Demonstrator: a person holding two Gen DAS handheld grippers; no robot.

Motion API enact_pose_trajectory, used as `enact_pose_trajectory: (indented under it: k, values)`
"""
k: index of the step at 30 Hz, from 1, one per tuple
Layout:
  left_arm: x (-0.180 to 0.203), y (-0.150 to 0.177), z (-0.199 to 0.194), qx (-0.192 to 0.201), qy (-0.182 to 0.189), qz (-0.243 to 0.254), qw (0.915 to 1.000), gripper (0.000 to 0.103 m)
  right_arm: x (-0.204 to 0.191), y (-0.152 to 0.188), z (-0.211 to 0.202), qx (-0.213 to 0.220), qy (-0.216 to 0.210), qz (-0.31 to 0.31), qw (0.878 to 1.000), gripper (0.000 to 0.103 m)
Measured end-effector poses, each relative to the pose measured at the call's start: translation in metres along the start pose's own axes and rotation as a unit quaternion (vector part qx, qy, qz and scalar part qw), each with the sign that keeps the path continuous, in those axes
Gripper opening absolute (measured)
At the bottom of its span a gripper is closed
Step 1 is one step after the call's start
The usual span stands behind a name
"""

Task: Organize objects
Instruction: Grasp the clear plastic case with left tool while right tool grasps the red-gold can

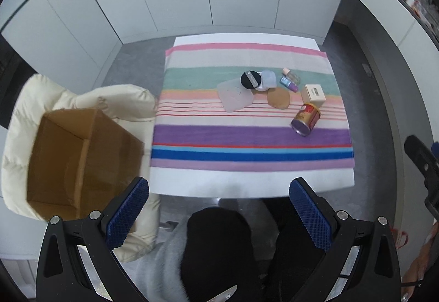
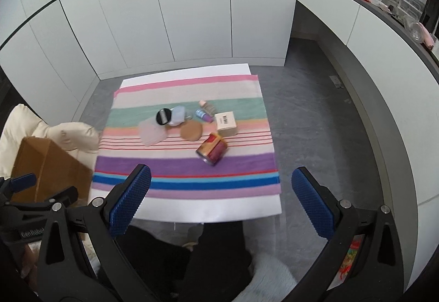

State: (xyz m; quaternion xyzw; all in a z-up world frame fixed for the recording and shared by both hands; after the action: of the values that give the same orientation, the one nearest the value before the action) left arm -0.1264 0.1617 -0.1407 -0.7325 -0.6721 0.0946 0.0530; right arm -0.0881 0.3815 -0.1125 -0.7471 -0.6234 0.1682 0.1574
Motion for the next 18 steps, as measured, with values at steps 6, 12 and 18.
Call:
enact_pose_trajectory:
  k: [6,12,18]
  values:
    - [0.004,-0.036,0.046,0.002,0.01,-0.015,0.9998,0.103,0.01,-0.014,0.056,-0.01,-0.031,-0.011,0.999,0.103]
    - [0.012,-0.07,0.122,-0.047,0.008,-0.016,0.9988,0.103,0.007,-0.025,0.132,-0.012,-0.039,-0.068,0.997,0.103]
    - [0.023,-0.089,0.172,-0.049,-0.045,-0.001,0.9978,0.103,0.018,-0.027,0.203,-0.037,-0.046,-0.069,0.996,0.103]
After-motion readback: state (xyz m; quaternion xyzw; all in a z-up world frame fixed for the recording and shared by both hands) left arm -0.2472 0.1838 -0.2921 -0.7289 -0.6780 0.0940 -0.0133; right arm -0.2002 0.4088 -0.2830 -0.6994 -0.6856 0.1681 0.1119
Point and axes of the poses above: each gripper's, at about its wrist camera, not at the fingertips, and z roughly the way its jaws point, x to its right, y to its underside, the point moved 3 cm from there along z, roughly the way its jaws point, and after that the axes turned 8 degrees about -x, right-handed, at the moved point
